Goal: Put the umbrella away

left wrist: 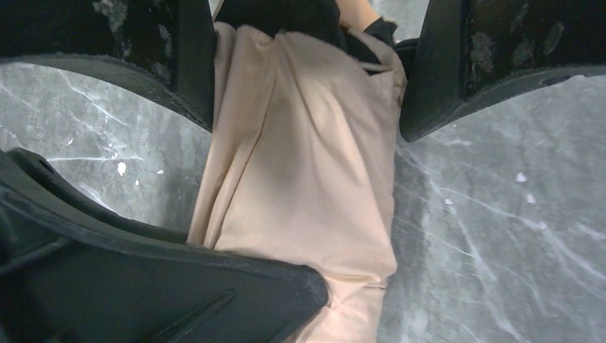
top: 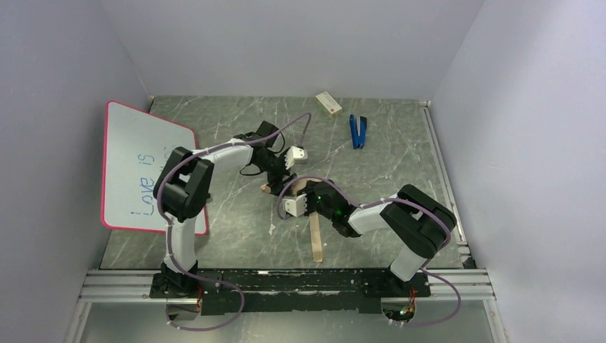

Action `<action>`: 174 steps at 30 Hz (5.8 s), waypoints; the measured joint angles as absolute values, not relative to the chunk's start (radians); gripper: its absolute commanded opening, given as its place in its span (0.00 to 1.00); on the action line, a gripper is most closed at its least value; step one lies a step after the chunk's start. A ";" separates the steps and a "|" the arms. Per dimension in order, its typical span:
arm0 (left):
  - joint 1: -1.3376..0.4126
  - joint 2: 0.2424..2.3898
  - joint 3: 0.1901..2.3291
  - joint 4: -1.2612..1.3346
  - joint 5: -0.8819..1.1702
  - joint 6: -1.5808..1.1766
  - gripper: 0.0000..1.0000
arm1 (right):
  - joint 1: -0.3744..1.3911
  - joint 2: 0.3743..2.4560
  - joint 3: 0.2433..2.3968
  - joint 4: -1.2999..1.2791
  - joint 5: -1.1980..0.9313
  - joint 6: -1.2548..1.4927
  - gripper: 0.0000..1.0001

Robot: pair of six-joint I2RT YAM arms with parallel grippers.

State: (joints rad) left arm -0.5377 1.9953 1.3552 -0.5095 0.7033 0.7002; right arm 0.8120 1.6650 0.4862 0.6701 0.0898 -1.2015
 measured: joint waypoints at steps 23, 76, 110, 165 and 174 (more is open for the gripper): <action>-0.635 2.013 1.351 -0.490 0.501 0.693 0.25 | 0.846 1.663 0.474 0.681 0.136 -1.197 0.15; -0.804 1.954 1.247 -0.274 0.135 0.711 0.05 | 0.570 0.898 0.724 -0.130 0.483 0.196 0.58; -1.153 2.017 0.825 0.625 -0.712 0.948 0.05 | 0.302 1.739 1.184 -0.290 -0.536 -0.446 0.61; -1.247 2.147 0.759 0.958 -0.914 1.151 0.05 | 0.447 1.824 1.259 -0.721 -0.588 -0.957 0.63; -1.248 2.151 0.757 0.974 -0.912 1.176 0.05 | 0.447 1.858 1.266 -0.723 -0.591 -0.933 0.32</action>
